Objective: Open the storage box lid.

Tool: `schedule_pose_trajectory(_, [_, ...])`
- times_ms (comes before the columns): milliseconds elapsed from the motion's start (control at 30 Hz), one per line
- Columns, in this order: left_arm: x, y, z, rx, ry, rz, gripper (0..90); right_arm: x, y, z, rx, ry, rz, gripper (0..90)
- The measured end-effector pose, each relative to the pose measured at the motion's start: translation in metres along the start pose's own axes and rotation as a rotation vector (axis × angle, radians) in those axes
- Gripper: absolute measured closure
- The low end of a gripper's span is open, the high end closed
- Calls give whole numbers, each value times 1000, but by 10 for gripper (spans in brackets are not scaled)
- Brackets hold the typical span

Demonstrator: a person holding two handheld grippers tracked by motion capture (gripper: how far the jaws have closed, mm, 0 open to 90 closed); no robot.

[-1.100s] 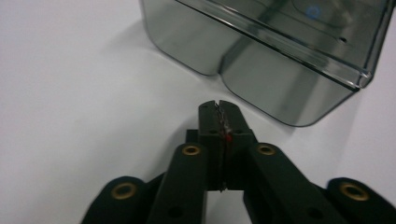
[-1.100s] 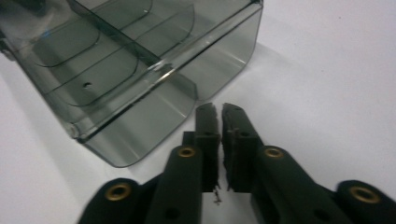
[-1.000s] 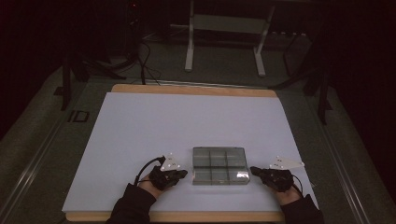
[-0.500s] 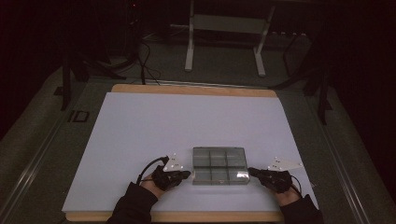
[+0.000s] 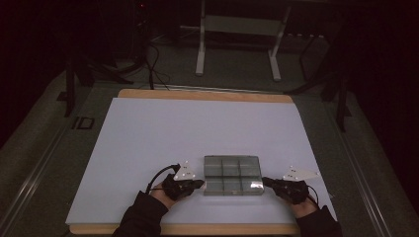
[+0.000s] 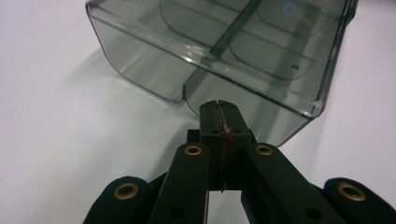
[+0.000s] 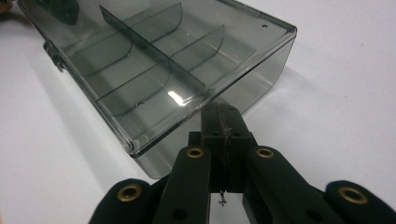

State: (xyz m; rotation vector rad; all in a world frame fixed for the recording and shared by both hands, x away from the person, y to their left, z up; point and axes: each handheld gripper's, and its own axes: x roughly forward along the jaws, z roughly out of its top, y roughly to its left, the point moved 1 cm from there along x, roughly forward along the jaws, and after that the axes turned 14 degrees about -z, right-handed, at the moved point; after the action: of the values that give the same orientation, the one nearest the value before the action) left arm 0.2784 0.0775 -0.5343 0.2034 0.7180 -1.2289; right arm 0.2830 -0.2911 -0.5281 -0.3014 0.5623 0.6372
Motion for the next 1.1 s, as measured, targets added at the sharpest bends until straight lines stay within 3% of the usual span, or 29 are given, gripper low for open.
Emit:
schedule_pose_trajectory(733, [-4,-1,3,-3,-21,-9,900,-4,-3,1,18,-33,47,900])
schedule_pose_trajectory(833, [-4,-2,5,7,-12,4,900,-3,-5,1,26,-40,52,900])
schedule_pose_trajectory(900, [-4,-1,6,11,-13,10,900,-2,-4,2,10,-34,33,900])
schedule_pose_trajectory(1100, [-6,1,10,4,-46,6,900,-6,-8,9,18,-60,32,900])
